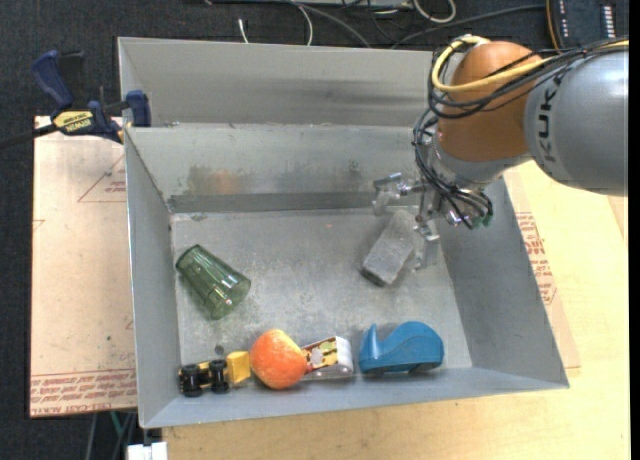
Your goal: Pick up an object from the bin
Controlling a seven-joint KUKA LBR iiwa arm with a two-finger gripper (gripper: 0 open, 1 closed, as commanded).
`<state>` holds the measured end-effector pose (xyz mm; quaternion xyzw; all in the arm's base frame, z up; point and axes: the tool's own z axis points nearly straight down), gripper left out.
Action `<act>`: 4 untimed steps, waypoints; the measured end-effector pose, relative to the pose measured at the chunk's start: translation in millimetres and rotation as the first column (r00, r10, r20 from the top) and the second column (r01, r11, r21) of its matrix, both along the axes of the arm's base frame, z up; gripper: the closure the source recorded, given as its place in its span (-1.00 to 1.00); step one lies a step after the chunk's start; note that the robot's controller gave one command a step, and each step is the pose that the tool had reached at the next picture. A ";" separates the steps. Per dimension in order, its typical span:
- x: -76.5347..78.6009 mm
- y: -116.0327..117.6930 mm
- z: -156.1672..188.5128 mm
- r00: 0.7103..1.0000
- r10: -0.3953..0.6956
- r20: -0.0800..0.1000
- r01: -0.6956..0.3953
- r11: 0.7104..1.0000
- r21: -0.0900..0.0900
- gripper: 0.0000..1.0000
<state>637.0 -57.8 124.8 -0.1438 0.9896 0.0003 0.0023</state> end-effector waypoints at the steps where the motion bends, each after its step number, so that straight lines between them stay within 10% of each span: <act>1: -1.4 -21.4 35.4 0.988 0.155 0.008 -0.155 0.988 -0.002 -1.00; 2: -0.4 -16.7 -8.4 0.965 0.261 -0.001 -0.261 0.965 0.002 -1.00; 3: 8.2 4.8 -55.5 0.746 0.666 0.010 -0.666 0.746 -0.010 -1.00; 4: 10.1 6.7 -54.0 0.871 0.491 0.004 -0.491 0.871 0.000 1.00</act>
Offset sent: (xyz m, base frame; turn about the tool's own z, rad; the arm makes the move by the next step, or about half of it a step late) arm -0.0010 -0.0175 -0.0083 -0.2676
